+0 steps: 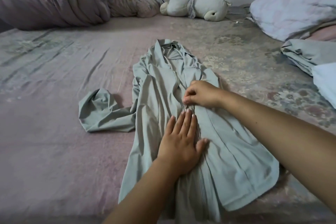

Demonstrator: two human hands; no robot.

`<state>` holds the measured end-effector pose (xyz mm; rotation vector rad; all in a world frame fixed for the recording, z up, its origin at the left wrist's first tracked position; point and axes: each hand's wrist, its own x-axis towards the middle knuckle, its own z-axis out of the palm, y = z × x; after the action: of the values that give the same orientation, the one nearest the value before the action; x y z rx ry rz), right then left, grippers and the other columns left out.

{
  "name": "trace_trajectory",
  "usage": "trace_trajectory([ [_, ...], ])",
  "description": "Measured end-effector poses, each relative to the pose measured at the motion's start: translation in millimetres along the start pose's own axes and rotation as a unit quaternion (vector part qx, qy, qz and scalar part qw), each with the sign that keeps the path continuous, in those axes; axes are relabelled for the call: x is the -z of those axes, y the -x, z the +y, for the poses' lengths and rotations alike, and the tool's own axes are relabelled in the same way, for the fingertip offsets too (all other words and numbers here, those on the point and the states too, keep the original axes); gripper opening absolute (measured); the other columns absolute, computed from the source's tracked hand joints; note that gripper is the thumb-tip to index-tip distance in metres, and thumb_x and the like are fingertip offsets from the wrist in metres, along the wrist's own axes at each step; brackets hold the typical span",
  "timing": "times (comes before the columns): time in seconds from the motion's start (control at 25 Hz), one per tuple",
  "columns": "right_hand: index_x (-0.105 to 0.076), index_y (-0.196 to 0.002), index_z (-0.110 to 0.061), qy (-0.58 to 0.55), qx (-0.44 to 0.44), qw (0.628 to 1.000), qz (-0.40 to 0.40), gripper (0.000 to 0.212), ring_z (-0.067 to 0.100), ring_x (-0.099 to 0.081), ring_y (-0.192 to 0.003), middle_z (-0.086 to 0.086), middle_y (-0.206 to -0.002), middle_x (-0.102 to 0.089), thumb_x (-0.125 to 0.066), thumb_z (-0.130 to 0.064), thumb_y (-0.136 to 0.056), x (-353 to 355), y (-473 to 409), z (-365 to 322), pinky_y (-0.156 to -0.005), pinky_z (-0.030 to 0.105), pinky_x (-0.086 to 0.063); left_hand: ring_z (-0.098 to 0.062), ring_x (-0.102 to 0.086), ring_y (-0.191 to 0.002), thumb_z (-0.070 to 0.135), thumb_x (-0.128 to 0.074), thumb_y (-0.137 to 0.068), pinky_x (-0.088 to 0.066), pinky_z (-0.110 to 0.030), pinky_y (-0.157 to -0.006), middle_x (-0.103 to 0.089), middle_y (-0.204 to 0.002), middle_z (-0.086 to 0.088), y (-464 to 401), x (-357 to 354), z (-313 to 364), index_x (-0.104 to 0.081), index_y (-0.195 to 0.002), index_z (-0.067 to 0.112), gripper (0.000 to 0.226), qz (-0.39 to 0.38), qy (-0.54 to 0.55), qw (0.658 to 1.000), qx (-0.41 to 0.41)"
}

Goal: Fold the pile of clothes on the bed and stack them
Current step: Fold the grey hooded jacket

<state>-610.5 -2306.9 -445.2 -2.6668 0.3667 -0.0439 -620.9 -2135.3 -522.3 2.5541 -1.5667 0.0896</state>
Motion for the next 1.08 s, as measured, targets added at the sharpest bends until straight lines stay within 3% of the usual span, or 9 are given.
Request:
trace_trajectory([
  [0.24,-0.073,-0.090,-0.007,-0.063,-0.071,0.991,0.090,0.011,0.001,-0.054,-0.073,-0.013,-0.074,-0.056,-0.065,-0.014,-0.089,17,-43,-4,-0.082,0.025,-0.045,-0.022,-0.045,-0.132,0.052,-0.006,-0.098,-0.022,-0.042,-0.106,-0.050,-0.141,-0.009,-1,8,2,-0.053,-0.133,0.008,0.074,-0.033,0.043,0.999,0.004],
  [0.4,-0.071,-0.089,-0.008,-0.085,-0.075,0.993,0.029,0.008,0.012,-0.062,-0.085,0.001,-0.087,-0.068,-0.067,-0.015,-0.087,12,-40,-2,-0.082,0.027,-0.046,-0.021,-0.026,-0.143,0.059,0.004,-0.092,-0.008,-0.041,-0.118,-0.028,-0.154,-0.008,1,15,4,-0.035,-0.145,0.010,0.082,-0.001,0.070,0.997,-0.024],
  [0.6,-0.070,-0.093,-0.009,0.014,-0.006,1.000,-0.012,0.010,0.019,-0.062,-0.092,0.007,-0.097,-0.070,-0.063,-0.015,-0.088,11,-49,17,-0.081,0.029,-0.044,-0.029,-0.058,-0.114,0.053,-0.018,-0.094,-0.045,-0.044,-0.095,-0.060,-0.126,-0.010,-59,42,-22,-0.062,-0.123,0.014,0.065,0.033,0.044,0.998,0.041],
  [0.68,-0.067,-0.096,-0.009,0.094,0.040,0.994,-0.034,0.013,0.023,-0.060,-0.099,0.008,-0.102,-0.067,-0.058,-0.017,-0.091,12,-54,28,-0.082,0.032,-0.044,-0.030,-0.027,-0.142,0.063,0.014,-0.087,-0.019,-0.047,-0.114,-0.026,-0.155,-0.013,-70,24,-22,-0.032,-0.147,0.013,0.091,-0.014,0.005,1.000,0.023],
  [0.76,-0.064,-0.098,-0.008,0.216,0.136,0.967,-0.032,0.015,0.027,-0.057,-0.102,0.010,-0.104,-0.064,-0.058,-0.020,-0.091,17,-60,38,-0.081,0.037,-0.046,-0.027,-0.013,-0.146,0.063,0.025,-0.081,-0.005,-0.047,-0.116,-0.009,-0.159,-0.008,-73,7,-21,-0.018,-0.151,0.016,0.094,-0.017,-0.004,1.000,0.025],
  [0.84,-0.063,-0.086,-0.003,0.292,0.246,0.923,0.041,0.016,0.032,-0.061,-0.088,0.014,-0.088,-0.065,-0.070,-0.018,-0.083,16,-68,47,-0.069,0.038,-0.051,-0.026,-0.021,-0.144,0.059,0.011,-0.090,-0.012,-0.049,-0.116,-0.020,-0.157,-0.008,-74,3,-21,-0.027,-0.149,0.017,0.082,-0.014,-0.001,0.999,0.029],
  [0.92,-0.061,-0.074,-0.002,0.298,0.267,0.914,0.070,0.022,0.033,-0.063,-0.072,0.015,-0.073,-0.064,-0.079,-0.015,-0.073,9,-72,53,-0.057,0.036,-0.052,-0.027,-0.038,-0.136,0.054,0.002,-0.095,-0.030,-0.051,-0.110,-0.041,-0.147,-0.010,-74,-1,-23,-0.045,-0.141,0.017,0.075,-0.008,-0.019,0.999,0.037],
  [1.0,-0.061,-0.078,0.000,0.269,0.260,0.924,0.072,0.019,0.034,-0.062,-0.079,0.018,-0.079,-0.065,-0.072,-0.016,-0.081,9,-78,53,-0.063,0.040,-0.051,-0.027,-0.049,-0.129,0.052,-0.009,-0.097,-0.039,-0.053,-0.103,-0.052,-0.138,-0.010,-74,-2,-23,-0.056,-0.132,0.016,0.069,0.006,-0.020,0.999,0.043],
  [1.08,-0.061,-0.078,0.000,0.247,0.251,0.932,0.088,0.018,0.033,-0.061,-0.083,0.017,-0.081,-0.065,-0.068,-0.016,-0.085,12,-85,56,-0.068,0.041,-0.050,-0.028,-0.043,-0.133,0.053,-0.018,-0.093,-0.032,-0.053,-0.108,-0.046,-0.144,-0.010,-75,-8,-24,-0.051,-0.137,0.016,0.066,0.006,-0.020,0.999,0.036],
])
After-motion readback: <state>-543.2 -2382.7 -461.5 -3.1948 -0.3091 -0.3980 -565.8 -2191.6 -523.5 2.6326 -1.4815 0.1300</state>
